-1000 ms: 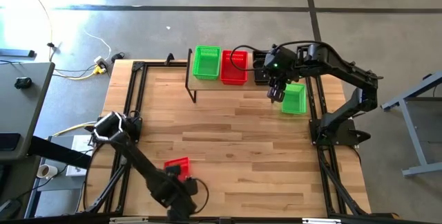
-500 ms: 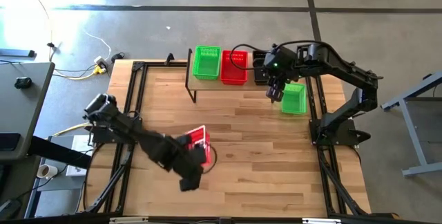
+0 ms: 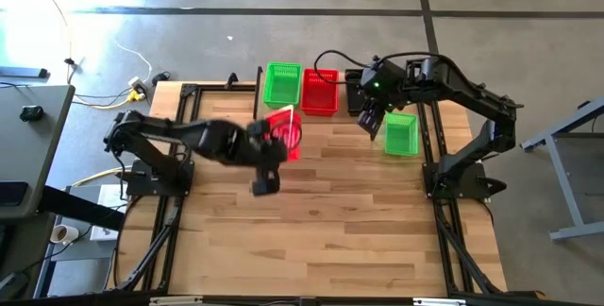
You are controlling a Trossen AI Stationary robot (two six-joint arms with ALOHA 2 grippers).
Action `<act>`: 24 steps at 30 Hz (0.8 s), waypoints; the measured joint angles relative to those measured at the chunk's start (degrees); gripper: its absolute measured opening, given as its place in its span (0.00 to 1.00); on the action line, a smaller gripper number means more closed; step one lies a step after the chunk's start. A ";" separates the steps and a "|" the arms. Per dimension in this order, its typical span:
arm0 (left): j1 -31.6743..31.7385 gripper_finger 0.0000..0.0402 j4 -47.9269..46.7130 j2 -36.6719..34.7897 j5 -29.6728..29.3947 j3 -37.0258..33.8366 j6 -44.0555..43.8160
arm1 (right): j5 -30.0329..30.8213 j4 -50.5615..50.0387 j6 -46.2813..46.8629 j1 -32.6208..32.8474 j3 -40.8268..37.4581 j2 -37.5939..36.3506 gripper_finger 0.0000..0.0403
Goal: Stack baskets on shelf by color
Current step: Stack the red bin on top of the stacked red bins on the shelf
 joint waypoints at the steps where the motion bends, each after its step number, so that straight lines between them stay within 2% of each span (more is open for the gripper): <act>1: 1.44 0.00 -0.04 -0.38 -0.32 0.00 2.15 | 0.00 0.57 0.88 0.00 0.00 0.00 0.35; 7: 9.18 0.00 0.25 -1.39 -0.56 0.00 15.39 | -0.02 4.19 5.63 0.02 -0.01 0.00 0.35; 12: 13.04 0.00 0.70 -1.46 -2.62 0.00 23.57 | 0.14 7.05 8.44 0.02 0.00 0.00 0.35; 18: 16.41 0.00 7.02 -1.46 -5.15 0.27 30.64 | 6.34 7.88 13.27 0.02 -0.02 0.02 0.35; 24: 19.88 0.00 8.45 -0.66 -4.84 4.55 34.39 | 10.55 7.95 17.67 0.00 -0.02 0.02 0.35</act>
